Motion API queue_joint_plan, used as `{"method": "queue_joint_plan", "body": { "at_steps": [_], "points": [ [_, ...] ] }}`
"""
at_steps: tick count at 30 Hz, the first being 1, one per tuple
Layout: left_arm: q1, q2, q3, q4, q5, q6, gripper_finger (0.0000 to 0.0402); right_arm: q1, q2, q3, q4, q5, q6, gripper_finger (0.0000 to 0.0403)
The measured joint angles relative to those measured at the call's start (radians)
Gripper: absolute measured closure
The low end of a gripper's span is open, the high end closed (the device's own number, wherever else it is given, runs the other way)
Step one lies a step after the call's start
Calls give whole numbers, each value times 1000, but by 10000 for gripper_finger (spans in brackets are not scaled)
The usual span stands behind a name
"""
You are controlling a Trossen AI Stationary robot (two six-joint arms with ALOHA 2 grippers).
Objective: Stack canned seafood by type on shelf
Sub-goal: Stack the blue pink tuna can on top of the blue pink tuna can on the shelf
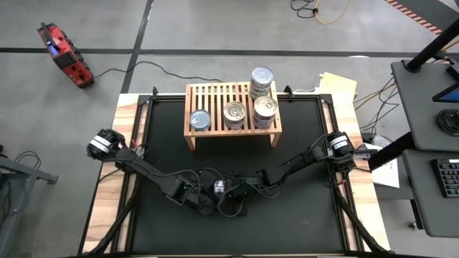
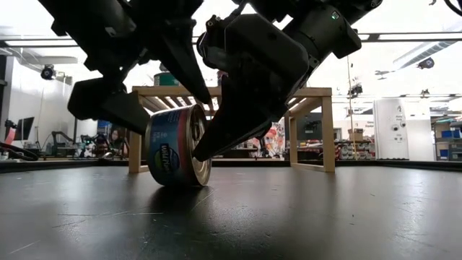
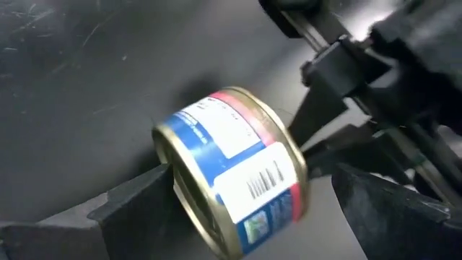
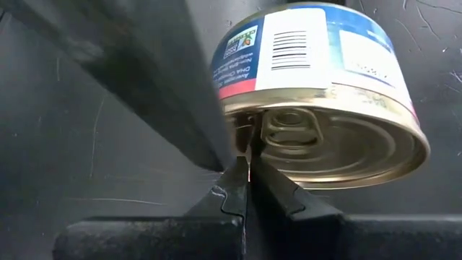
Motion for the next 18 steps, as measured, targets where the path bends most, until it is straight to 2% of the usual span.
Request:
{"method": "queue_joint_plan", "body": {
  "at_steps": [7,10,14,18],
  "points": [
    [2,58,0,1,15,-53,42,0,0,0,0,0,-7,394],
    [1,71,5,1,28,-58,57,0,0,0,-3,0,-8,394],
    [1,71,11,3,29,-53,107,0,0,0,-8,0,-8,394],
    [1,69,20,2,29,-49,186,0,0,0,-10,0,-8,394]
  ]
}}
